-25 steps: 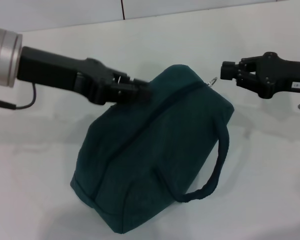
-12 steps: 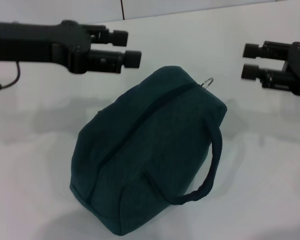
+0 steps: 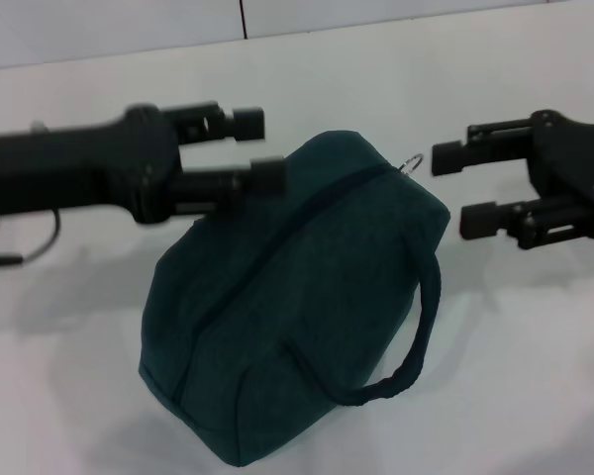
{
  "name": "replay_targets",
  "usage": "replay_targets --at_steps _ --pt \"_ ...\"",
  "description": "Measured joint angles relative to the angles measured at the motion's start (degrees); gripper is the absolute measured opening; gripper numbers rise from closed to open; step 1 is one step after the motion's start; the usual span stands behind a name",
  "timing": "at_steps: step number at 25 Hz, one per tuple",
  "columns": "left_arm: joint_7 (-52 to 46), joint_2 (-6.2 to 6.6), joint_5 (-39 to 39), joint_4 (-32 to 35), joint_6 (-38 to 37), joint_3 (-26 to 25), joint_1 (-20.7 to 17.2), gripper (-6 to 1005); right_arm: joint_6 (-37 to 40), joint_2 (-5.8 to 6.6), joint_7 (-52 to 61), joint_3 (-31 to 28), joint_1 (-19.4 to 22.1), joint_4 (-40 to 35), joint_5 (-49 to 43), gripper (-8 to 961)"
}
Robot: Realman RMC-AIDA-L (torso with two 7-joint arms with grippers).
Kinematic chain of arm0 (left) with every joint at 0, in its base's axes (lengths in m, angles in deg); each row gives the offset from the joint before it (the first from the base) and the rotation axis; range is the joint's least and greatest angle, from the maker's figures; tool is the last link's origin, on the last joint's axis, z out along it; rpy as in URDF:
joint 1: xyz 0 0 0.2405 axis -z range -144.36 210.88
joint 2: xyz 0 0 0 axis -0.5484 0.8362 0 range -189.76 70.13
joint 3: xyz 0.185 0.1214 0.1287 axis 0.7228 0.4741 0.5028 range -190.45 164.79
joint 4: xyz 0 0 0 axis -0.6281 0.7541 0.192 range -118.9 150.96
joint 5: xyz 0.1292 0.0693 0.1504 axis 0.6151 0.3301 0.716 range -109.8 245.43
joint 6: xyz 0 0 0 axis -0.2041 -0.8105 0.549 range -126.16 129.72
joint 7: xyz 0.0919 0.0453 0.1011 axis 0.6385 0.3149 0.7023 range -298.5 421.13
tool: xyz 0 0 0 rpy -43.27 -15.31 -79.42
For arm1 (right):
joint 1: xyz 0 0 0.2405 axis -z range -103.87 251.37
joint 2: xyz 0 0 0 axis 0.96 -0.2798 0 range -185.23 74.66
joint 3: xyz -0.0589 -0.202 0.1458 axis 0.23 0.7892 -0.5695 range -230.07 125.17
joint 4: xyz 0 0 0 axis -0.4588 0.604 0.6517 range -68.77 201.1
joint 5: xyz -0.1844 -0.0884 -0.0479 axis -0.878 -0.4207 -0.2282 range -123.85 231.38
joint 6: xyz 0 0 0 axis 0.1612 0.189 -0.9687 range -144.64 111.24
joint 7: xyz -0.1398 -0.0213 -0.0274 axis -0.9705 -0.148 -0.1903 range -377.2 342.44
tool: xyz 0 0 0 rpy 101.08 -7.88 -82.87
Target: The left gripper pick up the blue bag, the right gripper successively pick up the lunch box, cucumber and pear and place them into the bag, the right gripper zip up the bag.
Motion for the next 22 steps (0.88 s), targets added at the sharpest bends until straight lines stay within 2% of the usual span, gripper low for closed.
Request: replay_targets --at_steps 6,22 --pt "5.71 -0.04 -1.69 -6.40 0.24 0.58 -1.09 769 -0.32 0.01 1.62 0.41 -2.33 -0.08 -2.84 670" --pt "6.92 0.17 -0.94 -7.26 0.43 0.85 -1.71 765 -0.65 -0.19 2.93 0.43 -2.87 -0.10 -2.97 670"
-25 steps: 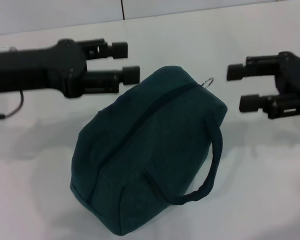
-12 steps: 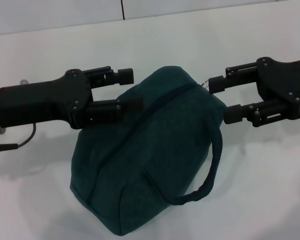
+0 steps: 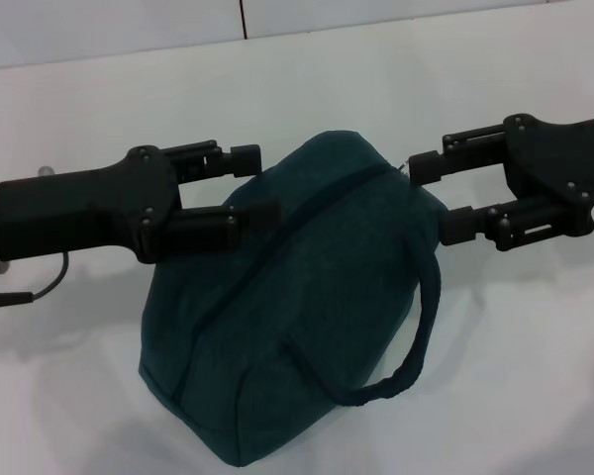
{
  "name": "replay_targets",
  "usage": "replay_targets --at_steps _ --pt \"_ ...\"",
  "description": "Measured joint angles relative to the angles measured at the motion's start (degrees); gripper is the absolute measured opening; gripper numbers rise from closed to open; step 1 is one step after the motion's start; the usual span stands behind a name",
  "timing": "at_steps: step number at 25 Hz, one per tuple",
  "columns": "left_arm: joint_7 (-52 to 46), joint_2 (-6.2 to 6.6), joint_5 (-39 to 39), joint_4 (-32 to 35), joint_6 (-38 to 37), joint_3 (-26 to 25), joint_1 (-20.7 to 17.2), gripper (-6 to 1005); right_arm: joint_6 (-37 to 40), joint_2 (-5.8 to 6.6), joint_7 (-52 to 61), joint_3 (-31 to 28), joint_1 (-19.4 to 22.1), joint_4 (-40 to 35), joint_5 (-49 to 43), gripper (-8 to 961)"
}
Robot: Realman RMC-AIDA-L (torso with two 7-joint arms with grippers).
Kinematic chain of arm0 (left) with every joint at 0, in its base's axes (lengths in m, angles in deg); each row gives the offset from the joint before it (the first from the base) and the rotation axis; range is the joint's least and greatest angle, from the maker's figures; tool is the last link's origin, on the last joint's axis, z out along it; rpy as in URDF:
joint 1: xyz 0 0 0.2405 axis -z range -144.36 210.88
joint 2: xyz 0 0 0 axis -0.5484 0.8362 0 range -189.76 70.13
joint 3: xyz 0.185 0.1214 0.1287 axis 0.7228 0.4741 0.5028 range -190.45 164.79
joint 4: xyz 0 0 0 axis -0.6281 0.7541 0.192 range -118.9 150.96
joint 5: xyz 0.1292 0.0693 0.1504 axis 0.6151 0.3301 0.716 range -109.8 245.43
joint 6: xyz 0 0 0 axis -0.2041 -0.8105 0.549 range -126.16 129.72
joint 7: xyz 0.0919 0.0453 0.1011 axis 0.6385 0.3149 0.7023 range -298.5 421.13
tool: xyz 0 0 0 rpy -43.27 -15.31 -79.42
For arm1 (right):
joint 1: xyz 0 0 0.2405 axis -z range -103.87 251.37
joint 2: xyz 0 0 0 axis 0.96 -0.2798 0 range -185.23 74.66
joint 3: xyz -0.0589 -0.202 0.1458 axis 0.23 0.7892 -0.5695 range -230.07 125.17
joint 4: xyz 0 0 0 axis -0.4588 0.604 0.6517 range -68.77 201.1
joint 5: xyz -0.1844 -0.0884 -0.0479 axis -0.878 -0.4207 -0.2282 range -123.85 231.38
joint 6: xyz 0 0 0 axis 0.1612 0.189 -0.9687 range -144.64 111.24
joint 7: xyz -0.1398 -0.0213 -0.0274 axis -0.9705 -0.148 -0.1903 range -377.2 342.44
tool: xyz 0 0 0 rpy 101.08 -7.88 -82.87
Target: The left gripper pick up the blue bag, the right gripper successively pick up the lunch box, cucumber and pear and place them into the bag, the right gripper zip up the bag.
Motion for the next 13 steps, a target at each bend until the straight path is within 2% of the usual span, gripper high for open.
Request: replay_targets --at_steps 13 --pt "0.73 0.00 0.01 -0.03 -0.03 -0.02 -0.45 758 -0.68 0.00 0.07 0.00 0.19 0.42 -0.01 670"
